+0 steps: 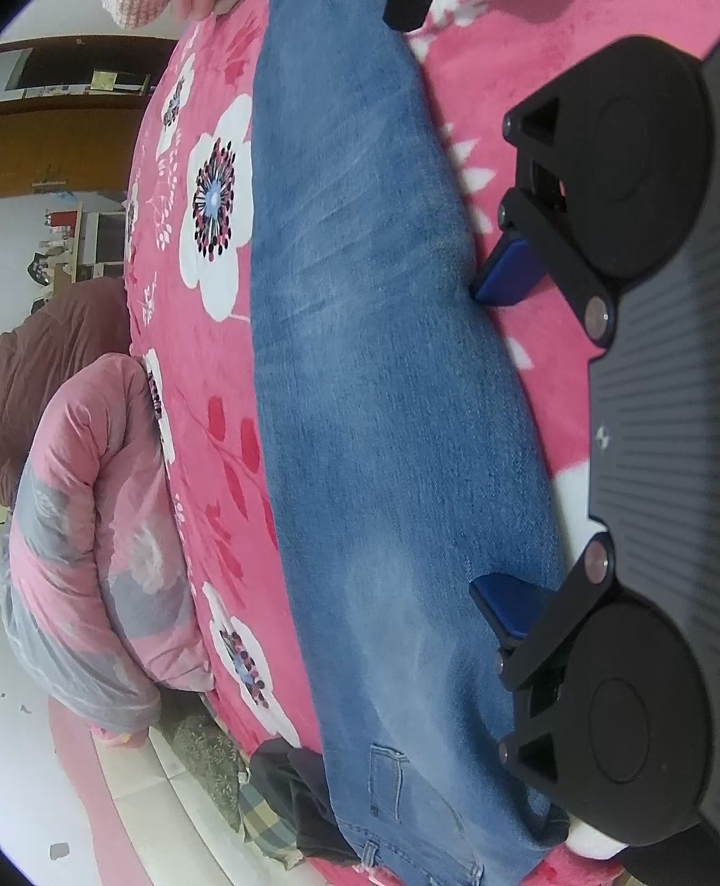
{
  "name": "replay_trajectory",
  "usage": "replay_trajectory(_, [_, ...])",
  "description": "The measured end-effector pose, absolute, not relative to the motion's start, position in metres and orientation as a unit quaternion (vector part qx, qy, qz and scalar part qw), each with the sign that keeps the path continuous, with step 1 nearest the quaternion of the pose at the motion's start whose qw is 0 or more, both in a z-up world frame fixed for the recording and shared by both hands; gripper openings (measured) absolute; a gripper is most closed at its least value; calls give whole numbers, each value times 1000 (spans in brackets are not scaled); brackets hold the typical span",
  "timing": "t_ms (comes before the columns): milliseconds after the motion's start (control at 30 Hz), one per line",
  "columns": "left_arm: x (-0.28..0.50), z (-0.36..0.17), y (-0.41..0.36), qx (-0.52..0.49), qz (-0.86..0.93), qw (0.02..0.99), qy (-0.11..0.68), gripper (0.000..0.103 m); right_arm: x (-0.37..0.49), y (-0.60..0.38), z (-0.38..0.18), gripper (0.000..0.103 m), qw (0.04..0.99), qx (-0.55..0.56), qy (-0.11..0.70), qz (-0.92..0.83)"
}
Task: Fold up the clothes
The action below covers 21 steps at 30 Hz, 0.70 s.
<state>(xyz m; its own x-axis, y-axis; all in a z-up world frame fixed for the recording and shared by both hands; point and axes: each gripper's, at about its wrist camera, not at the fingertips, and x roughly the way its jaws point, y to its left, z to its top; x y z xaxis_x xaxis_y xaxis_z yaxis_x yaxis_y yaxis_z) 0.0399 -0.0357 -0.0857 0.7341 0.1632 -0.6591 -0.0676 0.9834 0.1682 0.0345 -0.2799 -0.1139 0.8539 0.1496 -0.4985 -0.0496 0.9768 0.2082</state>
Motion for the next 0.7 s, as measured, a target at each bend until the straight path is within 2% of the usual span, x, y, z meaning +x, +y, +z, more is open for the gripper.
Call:
replay_trajectory(400, [45, -82, -35, 65, 63, 923, 374, 103, 39, -270, -114, 102, 956, 59, 285, 40])
replay_trajectory(700, [44, -83, -37, 61, 69, 922, 376, 103, 37, -275, -115, 102, 957, 71, 276, 46])
